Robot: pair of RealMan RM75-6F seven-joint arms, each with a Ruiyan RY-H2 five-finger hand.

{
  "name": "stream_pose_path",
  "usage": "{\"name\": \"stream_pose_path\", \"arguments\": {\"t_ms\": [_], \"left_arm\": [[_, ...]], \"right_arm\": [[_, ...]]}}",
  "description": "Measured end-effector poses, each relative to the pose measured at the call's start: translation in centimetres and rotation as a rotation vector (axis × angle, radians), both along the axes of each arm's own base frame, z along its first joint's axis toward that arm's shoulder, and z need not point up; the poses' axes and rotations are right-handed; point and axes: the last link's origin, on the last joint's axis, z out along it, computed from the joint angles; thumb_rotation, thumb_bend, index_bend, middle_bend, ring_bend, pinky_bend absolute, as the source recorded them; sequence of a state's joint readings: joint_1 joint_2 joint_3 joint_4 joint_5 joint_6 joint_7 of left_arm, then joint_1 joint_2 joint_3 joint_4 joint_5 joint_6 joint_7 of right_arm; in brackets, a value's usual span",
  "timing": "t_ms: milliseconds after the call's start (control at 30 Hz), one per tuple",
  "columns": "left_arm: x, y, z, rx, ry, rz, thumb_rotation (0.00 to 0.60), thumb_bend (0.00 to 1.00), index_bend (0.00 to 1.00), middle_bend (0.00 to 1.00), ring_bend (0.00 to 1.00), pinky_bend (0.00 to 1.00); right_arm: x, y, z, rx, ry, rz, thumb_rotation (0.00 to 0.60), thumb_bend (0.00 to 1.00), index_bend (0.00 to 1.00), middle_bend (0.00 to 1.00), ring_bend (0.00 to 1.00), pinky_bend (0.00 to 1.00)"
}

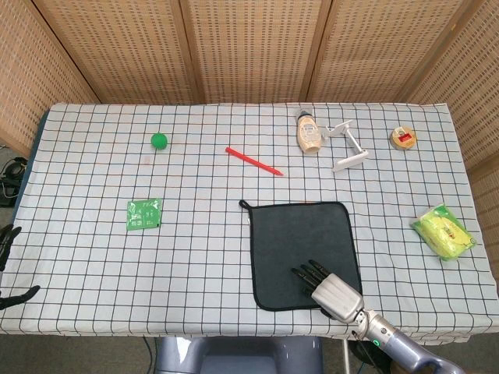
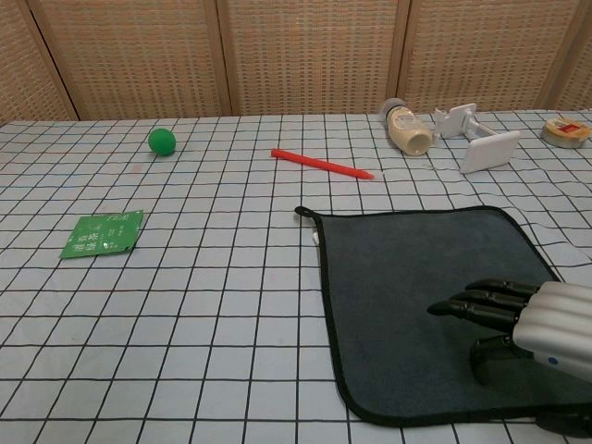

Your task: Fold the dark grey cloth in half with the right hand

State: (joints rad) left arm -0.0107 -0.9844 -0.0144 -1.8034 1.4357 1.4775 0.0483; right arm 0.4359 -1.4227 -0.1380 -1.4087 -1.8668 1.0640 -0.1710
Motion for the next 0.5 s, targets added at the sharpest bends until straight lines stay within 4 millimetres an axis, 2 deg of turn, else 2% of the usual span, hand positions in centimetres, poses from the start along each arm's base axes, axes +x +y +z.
{"name": "stream_pose_path", "arguments": {"t_ms": [233, 500], "left_arm": [[0.06, -0.04, -0.02, -0.01, -0.01, -0.002, 0.6, 0.0, 0.0, 0.0, 0.0, 0.0], [0.04, -0.02, 0.01, -0.008, -0.011, -0.001, 0.6, 0.0, 0.0, 0.0, 0.0, 0.0]], "right_arm": [[-0.59, -0.03, -0.45, -0.008, 0.015, 0.015, 0.6, 0.46, 0.43, 0.0, 0.0, 0.0], [-0.6, -0.06, -0.75, -0.016, 0.002, 0.019, 0.6, 0.61, 0.46, 0.0, 0.0, 0.0]]}}
